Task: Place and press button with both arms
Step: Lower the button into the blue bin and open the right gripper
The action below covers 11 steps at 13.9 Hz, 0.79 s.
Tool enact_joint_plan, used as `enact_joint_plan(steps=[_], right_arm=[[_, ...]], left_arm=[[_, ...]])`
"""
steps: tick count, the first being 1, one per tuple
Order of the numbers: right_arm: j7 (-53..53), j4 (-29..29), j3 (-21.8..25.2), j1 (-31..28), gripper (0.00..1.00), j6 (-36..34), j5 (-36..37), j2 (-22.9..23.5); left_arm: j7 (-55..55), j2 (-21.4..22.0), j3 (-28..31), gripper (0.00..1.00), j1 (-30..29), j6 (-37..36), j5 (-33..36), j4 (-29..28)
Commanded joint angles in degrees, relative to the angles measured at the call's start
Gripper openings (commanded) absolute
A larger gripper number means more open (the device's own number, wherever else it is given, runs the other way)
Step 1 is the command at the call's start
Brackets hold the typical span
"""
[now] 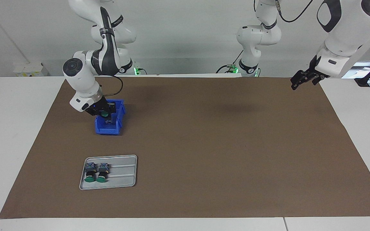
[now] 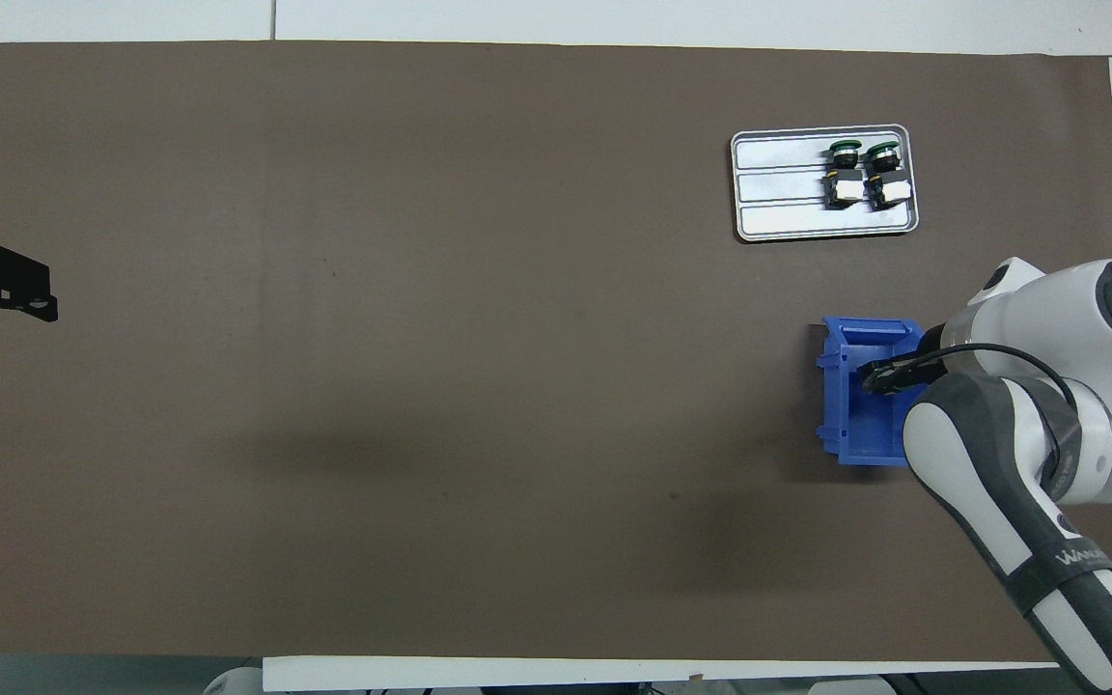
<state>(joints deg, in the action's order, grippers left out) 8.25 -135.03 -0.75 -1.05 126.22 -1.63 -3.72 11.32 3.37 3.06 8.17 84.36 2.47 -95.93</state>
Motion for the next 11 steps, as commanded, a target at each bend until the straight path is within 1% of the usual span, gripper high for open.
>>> enact_joint_plan(steps=[1, 3, 4, 6, 7, 8, 11], right_arm=[[-0.9, -0.8, -0.2, 0.2, 0.21, 1.0, -0.8, -0.6], [-1.0, -0.7, -0.2, 1.0, 0.28, 0.9, -0.8, -0.6], [-1.2, -0.6, -0.2, 1.0, 0.36, 0.8, -0.8, -0.6], [-1.7, -0.3, -0.2, 1.1, 0.41, 0.2, -0.8, -0.5], [-1.7, -0.3, -0.3, 1.1, 0.45, 0.2, -0.8, -0.4], [-1.7, -0.2, -0.2, 1.1, 0.48, 0.2, -0.8, -0.4], [-1.6, -0.1, -0.3, 1.1, 0.48, 0.1, -0.7, -0.4]], left_arm=[[-0.2, 1.6, 0.0, 1.0, -0.3, 0.8, 0.4, -1.8], [-0.4, 1.6, -0.1, 1.0, 0.0, 1.2, 0.4, -1.7], [-0.3, 1.6, -0.1, 1.0, 0.1, 1.0, 0.4, -1.7], [-0.7, 1.6, -0.1, 1.0, 0.2, 0.7, 0.4, -1.8], [-0.7, 1.5, -0.1, 1.0, 0.4, 1.2, 0.4, -1.7], [-0.6, 1.6, -0.2, 1.0, 0.4, 1.2, 0.4, -1.7], [-0.3, 1.6, -0.2, 1.0, 0.4, 0.9, 0.4, -1.8]])
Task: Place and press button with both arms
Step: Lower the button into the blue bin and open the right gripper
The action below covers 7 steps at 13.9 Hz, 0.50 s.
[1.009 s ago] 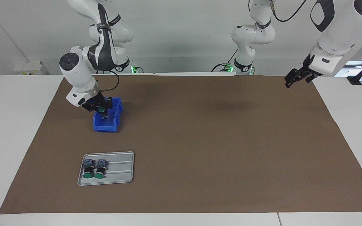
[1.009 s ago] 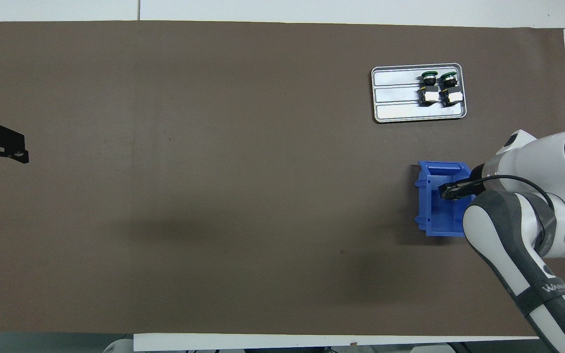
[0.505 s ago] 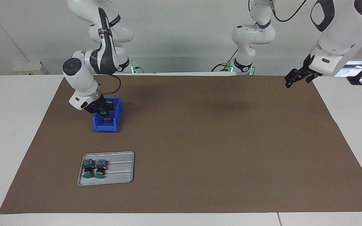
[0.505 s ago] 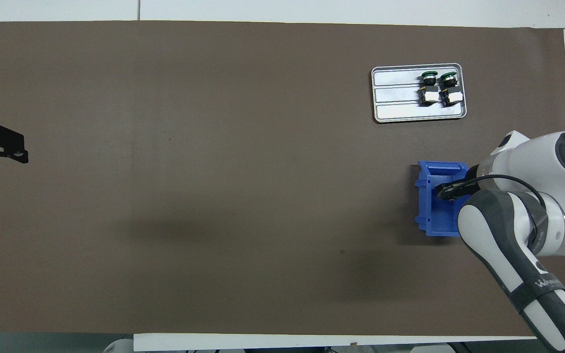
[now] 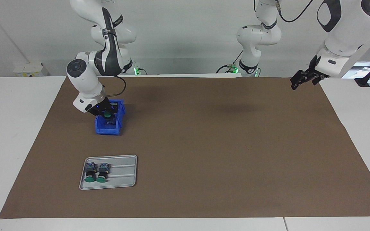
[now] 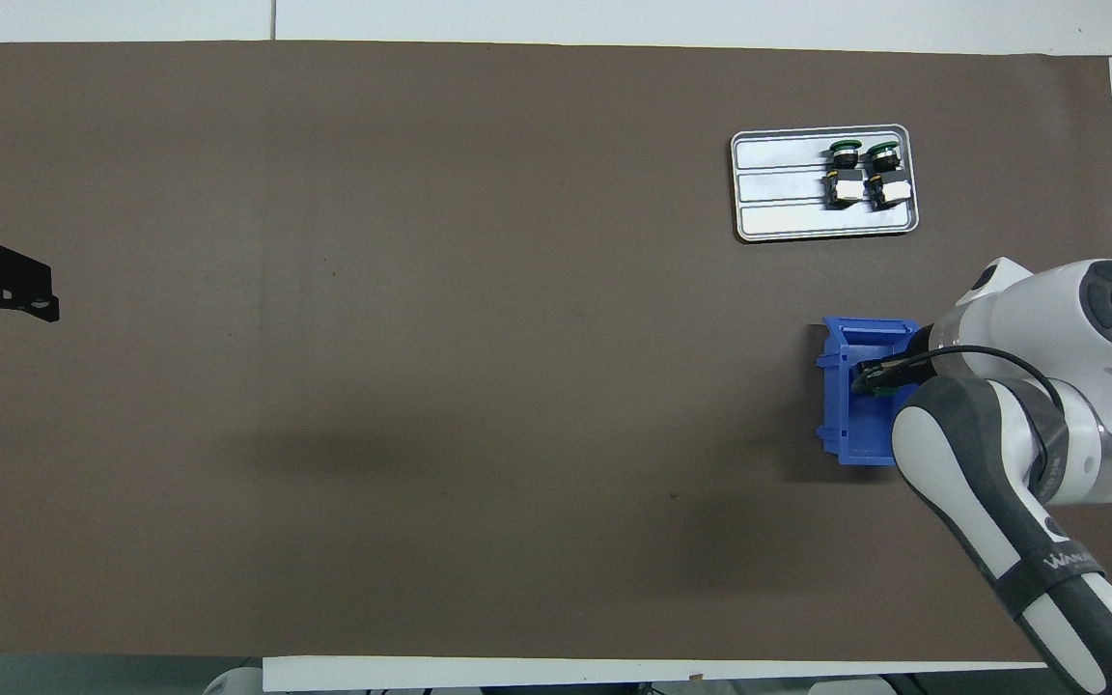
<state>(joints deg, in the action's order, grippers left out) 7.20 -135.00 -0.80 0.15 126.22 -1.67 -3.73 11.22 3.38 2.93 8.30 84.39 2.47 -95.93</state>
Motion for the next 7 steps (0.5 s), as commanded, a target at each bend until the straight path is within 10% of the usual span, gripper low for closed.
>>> enact_joint_plan(steps=[1, 5, 7], right_arm=[[-0.6, 0.2, -0.3, -0.1, 0.48, 0.0, -0.7, -0.5], [-0.3, 6.7, -0.3, -0.2, 0.51, -8.9, -0.6, -2.5], [-0.2, 12.6, -0.2, -0.8, 0.72, -16.0, -0.2, -3.9]], left_arm=[[-0.3, 1.5, -0.1, 1.0, 0.3, 0.9, 0.4, -1.8], [-0.7, 1.5, -0.1, 1.0, 0.2, 1.2, 0.4, -1.8], [-4.1, 1.5, -0.1, 1.0, -0.1, 1.1, 0.4, -1.8]])
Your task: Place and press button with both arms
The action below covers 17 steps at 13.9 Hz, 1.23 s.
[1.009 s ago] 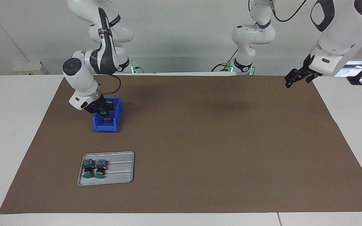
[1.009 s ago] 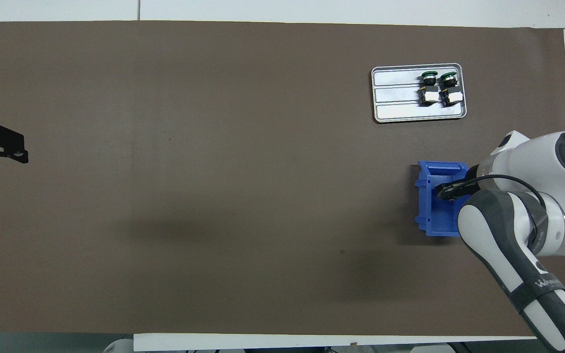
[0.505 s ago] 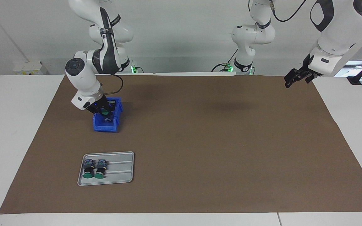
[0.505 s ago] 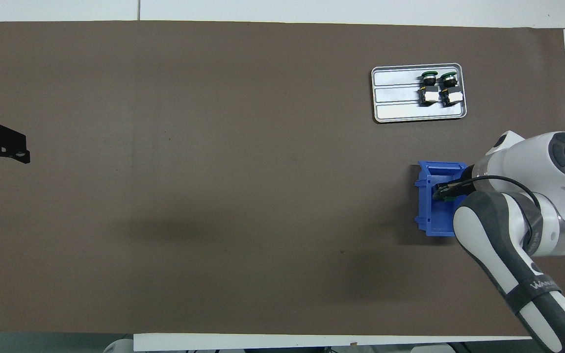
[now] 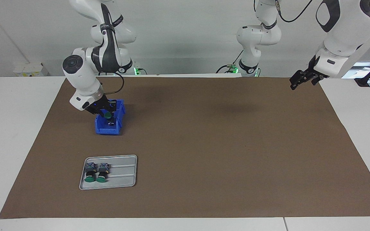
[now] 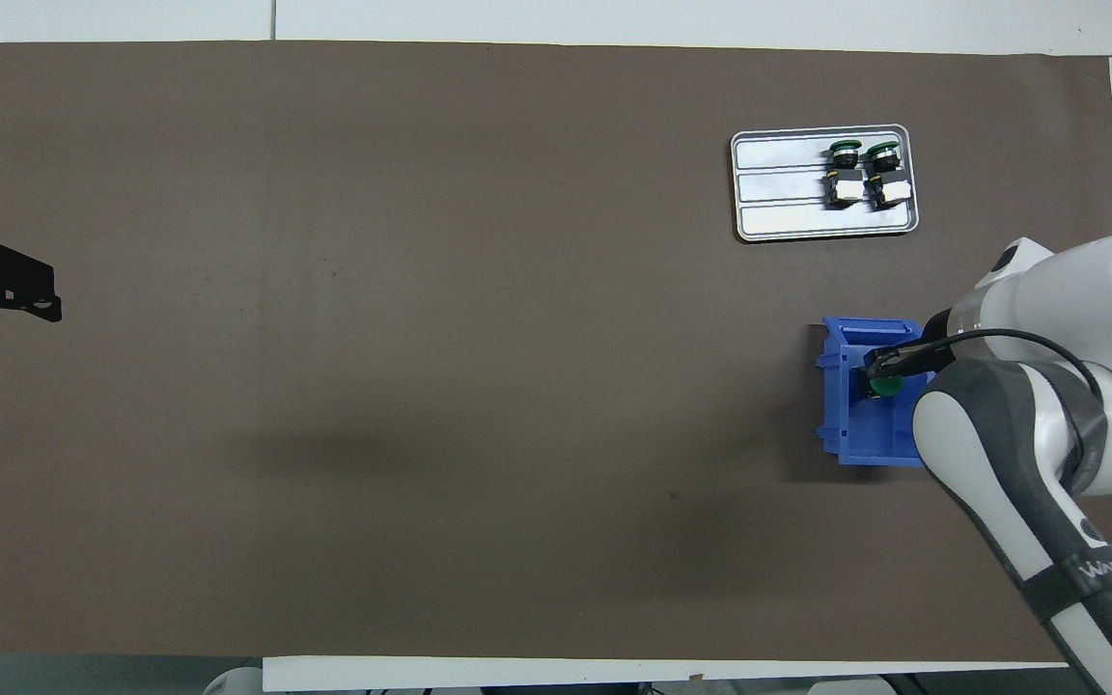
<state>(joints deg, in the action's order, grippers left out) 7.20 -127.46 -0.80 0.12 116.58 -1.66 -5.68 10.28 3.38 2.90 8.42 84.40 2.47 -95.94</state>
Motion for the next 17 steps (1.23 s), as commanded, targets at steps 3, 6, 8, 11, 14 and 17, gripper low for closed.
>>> enact_joint_plan(steps=[3, 6, 8, 11, 14, 17], right_arm=[[-0.2, 19.0, 0.0, -2.6, 0.99, -19.9, 0.4, -1.6], [-0.3, 31.9, 0.0, -3.8, 1.0, -30.9, 0.8, 0.4], [-0.6, 35.0, -0.1, -3.6, 0.99, -32.9, 2.1, 2.0], [-1.0, 36.1, -0.2, -3.7, 0.99, -32.9, 2.0, 2.5], [-1.0, 38.2, -0.1, -3.1, 1.0, -34.3, 3.1, 3.2], [-1.0, 38.5, -0.2, -2.8, 0.99, -34.9, 3.1, 3.7]], left_arm=[[-5.7, 1.6, 0.0, 1.0, -0.5, 1.1, 0.4, -1.9], [-6.1, 1.5, 0.0, 1.0, -0.3, 1.1, 0.4, -1.8], [-6.0, 1.5, 0.1, 1.0, -0.3, 1.0, 0.4, -1.6], [-5.5, 1.4, 0.1, 1.0, -0.4, 1.3, 0.4, -1.5], [-5.4, 1.5, 0.1, 1.0, -0.4, 1.0, 0.4, -1.6], [-5.2, 1.5, 0.2, 1.0, -0.5, 0.9, 0.4, -1.6]])
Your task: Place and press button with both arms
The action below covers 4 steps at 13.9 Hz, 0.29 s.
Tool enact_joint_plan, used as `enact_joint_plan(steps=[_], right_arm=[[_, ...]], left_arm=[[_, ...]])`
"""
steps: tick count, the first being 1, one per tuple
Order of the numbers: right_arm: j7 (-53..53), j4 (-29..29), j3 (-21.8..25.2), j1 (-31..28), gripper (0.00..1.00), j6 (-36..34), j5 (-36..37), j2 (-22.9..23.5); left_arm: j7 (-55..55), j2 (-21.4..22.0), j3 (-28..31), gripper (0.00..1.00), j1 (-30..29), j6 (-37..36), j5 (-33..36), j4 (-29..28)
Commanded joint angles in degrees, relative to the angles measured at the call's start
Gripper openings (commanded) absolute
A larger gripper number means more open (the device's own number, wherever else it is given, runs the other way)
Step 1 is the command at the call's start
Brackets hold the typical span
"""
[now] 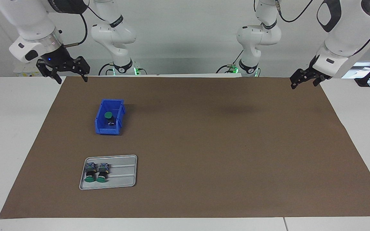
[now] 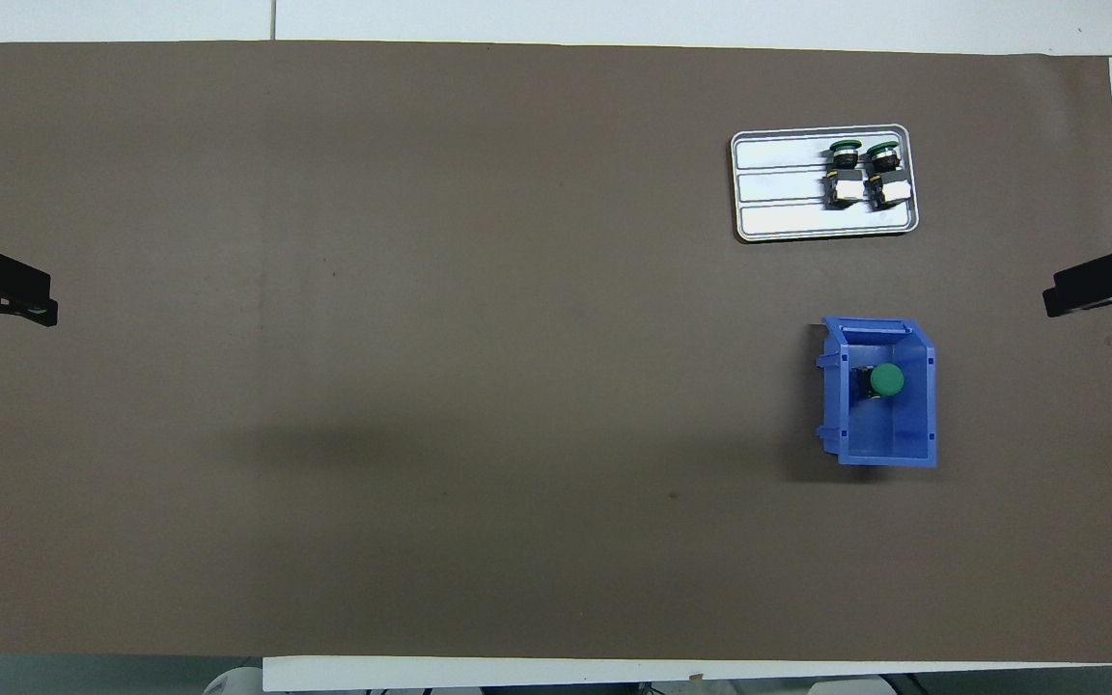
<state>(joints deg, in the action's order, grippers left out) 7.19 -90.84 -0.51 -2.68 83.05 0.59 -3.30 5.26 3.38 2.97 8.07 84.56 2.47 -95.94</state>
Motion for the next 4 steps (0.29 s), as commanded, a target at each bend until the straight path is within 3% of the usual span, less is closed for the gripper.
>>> enact_joint_plan(steps=[1, 4], right_arm=[[-0.9, 2.0, -0.5, 0.0, 0.99, -2.1, 0.8, 1.3], [-1.0, 1.9, -0.5, -0.2, 1.0, -2.7, 0.8, 1.3]], left_arm=[[-0.2, 1.5, 0.1, 1.0, -0.2, 0.7, 0.4, -1.6], [-0.2, 1.5, 0.1, 1.0, -0.2, 0.7, 0.4, -1.6]])
